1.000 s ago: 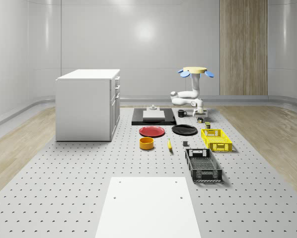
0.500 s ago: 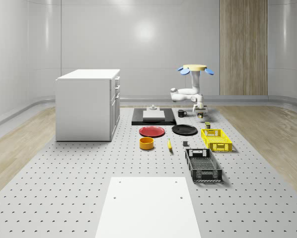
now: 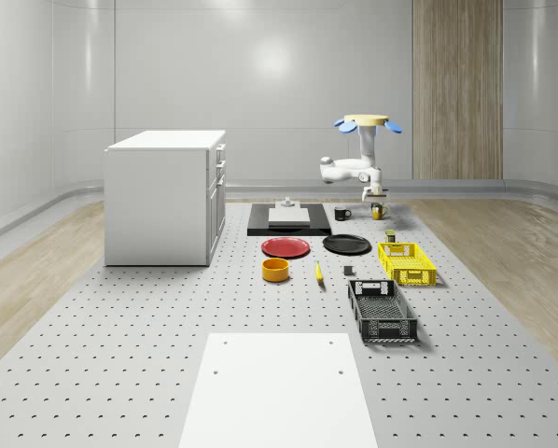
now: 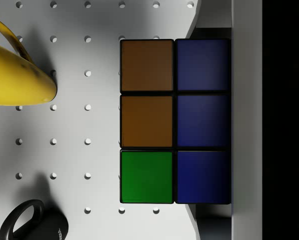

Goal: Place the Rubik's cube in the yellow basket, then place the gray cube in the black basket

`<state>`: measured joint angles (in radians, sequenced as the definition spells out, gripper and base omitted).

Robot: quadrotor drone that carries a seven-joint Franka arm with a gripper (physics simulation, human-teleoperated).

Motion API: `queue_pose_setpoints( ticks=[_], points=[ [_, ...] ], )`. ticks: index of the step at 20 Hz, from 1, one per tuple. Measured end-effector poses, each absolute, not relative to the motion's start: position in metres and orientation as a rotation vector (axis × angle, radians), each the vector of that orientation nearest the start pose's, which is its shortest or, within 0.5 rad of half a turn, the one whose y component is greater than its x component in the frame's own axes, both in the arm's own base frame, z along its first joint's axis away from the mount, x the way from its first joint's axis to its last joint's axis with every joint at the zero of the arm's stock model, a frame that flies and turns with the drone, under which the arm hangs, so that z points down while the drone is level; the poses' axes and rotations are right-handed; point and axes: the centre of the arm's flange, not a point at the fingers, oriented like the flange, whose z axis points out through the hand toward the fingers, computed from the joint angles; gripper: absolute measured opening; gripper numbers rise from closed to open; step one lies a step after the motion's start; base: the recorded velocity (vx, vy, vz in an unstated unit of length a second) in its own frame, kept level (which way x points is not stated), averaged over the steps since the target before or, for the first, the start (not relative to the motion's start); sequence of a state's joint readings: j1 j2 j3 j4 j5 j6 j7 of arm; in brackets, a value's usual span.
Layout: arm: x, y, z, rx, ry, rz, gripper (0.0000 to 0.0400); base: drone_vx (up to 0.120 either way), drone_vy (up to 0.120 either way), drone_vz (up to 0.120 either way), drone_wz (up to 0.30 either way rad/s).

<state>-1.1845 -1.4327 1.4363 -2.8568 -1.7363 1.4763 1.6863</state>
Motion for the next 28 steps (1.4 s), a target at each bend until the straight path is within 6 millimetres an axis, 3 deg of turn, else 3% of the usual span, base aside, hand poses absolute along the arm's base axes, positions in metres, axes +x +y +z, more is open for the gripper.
queue_pose_setpoints(
  ticks=[6, 13, 28],
  points=[
    [0.3148, 0.0000, 0.4709, 0.001, -0.002, 0.785, 0.0325, 0.000, 0.080, 0.013, 0.000],
    [0.3148, 0.0000, 0.4707, 0.001, -0.002, 0.785, 0.0325, 0.114, 0.114, 0.000, 0.000],
    [0.3148, 0.0000, 0.4707, 0.001, -0.002, 0.785, 0.0325, 0.120, 0.000, 0.000, 0.000]
  ],
)
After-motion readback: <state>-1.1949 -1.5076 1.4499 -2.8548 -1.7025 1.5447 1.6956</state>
